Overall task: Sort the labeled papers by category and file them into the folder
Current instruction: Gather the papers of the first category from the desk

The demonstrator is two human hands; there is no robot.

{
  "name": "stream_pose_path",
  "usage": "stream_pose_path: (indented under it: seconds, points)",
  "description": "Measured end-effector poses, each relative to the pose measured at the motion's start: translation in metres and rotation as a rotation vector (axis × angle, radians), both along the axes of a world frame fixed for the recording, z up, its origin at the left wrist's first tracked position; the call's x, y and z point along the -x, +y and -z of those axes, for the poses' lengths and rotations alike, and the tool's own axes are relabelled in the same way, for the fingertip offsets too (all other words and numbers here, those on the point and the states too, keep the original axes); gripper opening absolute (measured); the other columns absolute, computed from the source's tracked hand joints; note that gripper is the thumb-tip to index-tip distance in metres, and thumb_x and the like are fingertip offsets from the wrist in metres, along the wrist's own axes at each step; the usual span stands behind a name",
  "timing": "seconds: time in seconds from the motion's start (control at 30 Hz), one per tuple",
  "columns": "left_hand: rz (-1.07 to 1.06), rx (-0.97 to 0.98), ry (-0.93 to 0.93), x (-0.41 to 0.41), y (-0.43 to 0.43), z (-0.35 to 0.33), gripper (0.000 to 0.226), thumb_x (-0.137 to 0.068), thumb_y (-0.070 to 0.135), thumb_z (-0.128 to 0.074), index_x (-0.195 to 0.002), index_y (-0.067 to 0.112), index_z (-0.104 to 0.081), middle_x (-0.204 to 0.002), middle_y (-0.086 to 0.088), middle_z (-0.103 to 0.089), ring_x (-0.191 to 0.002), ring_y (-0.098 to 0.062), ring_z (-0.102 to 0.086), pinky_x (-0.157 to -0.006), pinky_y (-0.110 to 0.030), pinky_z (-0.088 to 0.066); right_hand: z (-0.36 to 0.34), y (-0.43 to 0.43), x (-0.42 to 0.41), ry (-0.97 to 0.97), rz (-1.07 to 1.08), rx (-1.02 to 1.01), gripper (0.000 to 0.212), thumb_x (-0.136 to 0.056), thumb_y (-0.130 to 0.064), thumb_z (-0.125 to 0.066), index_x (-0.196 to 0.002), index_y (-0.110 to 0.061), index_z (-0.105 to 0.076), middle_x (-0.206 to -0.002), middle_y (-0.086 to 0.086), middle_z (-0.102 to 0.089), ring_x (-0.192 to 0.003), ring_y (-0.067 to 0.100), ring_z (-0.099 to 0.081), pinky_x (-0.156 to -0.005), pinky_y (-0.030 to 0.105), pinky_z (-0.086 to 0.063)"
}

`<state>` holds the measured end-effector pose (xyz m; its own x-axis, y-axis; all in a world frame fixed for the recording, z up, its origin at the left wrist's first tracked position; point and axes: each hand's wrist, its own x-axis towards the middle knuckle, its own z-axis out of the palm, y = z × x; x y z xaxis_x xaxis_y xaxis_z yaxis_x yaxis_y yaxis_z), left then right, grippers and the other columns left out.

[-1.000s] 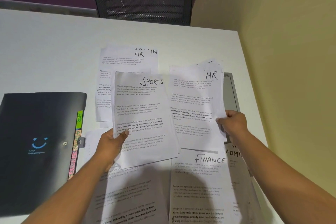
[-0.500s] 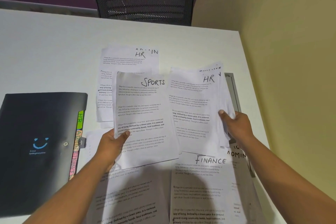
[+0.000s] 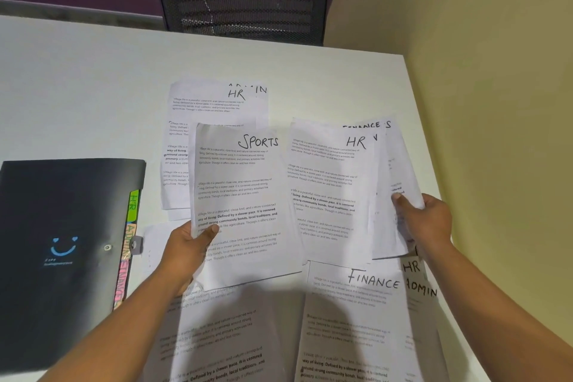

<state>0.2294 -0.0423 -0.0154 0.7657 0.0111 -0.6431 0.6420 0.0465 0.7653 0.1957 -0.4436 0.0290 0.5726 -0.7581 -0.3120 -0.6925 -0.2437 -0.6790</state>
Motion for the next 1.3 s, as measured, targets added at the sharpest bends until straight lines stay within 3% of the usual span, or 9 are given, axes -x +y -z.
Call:
stream_pose_path:
  seconds: [0.1, 0.2, 0.27, 0.37, 0.5, 0.77, 0.83, 1.03, 1.3]
  points:
    - [0.01, -0.003, -0.002, 0.0, 0.0, 0.0, 0.011, -0.095, 0.013, -0.062, -0.1, 0.022, -0.067, -0.088, 0.003, -0.075, -0.06, -0.003, -0.069, -0.066, -0.024, -0.053, 0.003, -0.004, 0.004, 0.061, -0.011, 0.075, 0.014, -0.087, -0.03, -0.074, -0.087, -0.016, -0.069, -0.092, 0.008, -0.075, -0.078, 0.028, -0.07, -0.074, 0.042, -0.06]
    - [0.008, -0.009, 0.004, 0.0, 0.001, 0.002, 0.012, -0.095, 0.013, -0.063, -0.098, 0.023, -0.068, -0.081, 0.011, -0.077, -0.07, -0.005, -0.071, -0.071, -0.026, -0.056, 0.004, 0.0, 0.008, 0.151, -0.085, 0.348, 0.05, -0.079, -0.028, -0.082, -0.12, -0.011, -0.061, -0.118, 0.01, -0.065, -0.101, 0.031, -0.063, -0.081, 0.04, -0.054]
    - [0.01, -0.01, 0.002, 0.0, 0.001, 0.002, 0.012, -0.095, 0.014, -0.063, -0.098, 0.024, -0.068, -0.082, 0.012, -0.076, -0.073, -0.007, -0.072, -0.065, -0.023, -0.056, 0.005, 0.007, 0.01, 0.148, -0.136, 0.485, 0.053, -0.076, -0.028, -0.084, -0.118, -0.01, -0.059, -0.118, 0.011, -0.062, -0.107, 0.033, -0.06, -0.087, 0.043, -0.053]
    - [0.009, -0.008, 0.001, 0.0, 0.002, 0.004, 0.012, -0.094, 0.014, -0.064, -0.099, 0.024, -0.068, -0.088, 0.009, -0.075, -0.077, -0.012, -0.07, -0.068, -0.025, -0.055, 0.011, 0.014, 0.007, 0.225, -0.145, 0.338, 0.037, -0.082, -0.035, -0.075, -0.109, -0.015, -0.06, -0.111, 0.007, -0.065, -0.102, 0.032, -0.063, -0.08, 0.039, -0.053]
    - [0.011, -0.003, 0.006, -0.001, 0.002, 0.005, 0.012, -0.094, 0.014, -0.064, -0.101, 0.023, -0.068, -0.095, 0.003, -0.074, -0.081, -0.016, -0.069, -0.082, -0.03, -0.053, 0.017, 0.013, 0.002, 0.447, -0.128, 0.292, 0.071, -0.077, -0.047, -0.078, -0.132, -0.011, -0.051, -0.129, 0.013, -0.058, -0.117, 0.038, -0.057, -0.091, 0.047, -0.052]
    - [0.013, 0.01, 0.035, -0.001, 0.007, 0.012, 0.016, -0.092, 0.011, -0.065, -0.107, 0.016, -0.07, -0.11, -0.01, -0.074, -0.105, -0.03, -0.069, -0.103, -0.051, -0.048, 0.016, -0.006, -0.012, 0.467, -0.014, 0.163, 0.08, -0.072, -0.045, -0.084, -0.134, -0.007, -0.05, -0.135, 0.017, -0.054, -0.119, 0.038, -0.056, -0.09, 0.04, -0.05]
    - [0.013, 0.004, 0.036, -0.001, 0.008, 0.014, 0.018, -0.092, 0.012, -0.066, -0.11, 0.016, -0.069, -0.11, -0.01, -0.074, -0.105, -0.03, -0.069, -0.103, -0.051, -0.048, 0.016, -0.01, -0.011, 0.494, -0.037, 0.186, 0.078, -0.072, -0.043, -0.084, -0.132, -0.006, -0.052, -0.129, 0.017, -0.059, -0.115, 0.038, -0.059, -0.087, 0.041, -0.051]
    - [0.019, 0.008, 0.036, -0.001, 0.01, 0.019, 0.025, -0.091, 0.015, -0.068, -0.116, 0.012, -0.069, -0.111, -0.009, -0.075, -0.106, -0.03, -0.069, -0.102, -0.053, -0.048, 0.012, -0.02, -0.005, 0.393, -0.029, 0.151, 0.016, -0.082, -0.024, -0.076, -0.081, -0.016, -0.063, -0.085, 0.005, -0.071, -0.073, 0.028, -0.065, -0.063, 0.03, -0.051]
    - [0.019, -0.009, 0.041, -0.001, 0.008, 0.018, 0.016, -0.092, 0.014, -0.067, -0.108, 0.018, -0.07, -0.105, -0.008, -0.076, -0.098, -0.029, -0.071, -0.097, -0.045, -0.052, -0.032, -0.032, 0.005, 0.188, -0.146, 0.526, 0.017, -0.093, -0.022, -0.06, -0.088, -0.01, -0.071, -0.073, 0.013, -0.069, -0.066, 0.033, -0.059, -0.059, 0.03, -0.041]
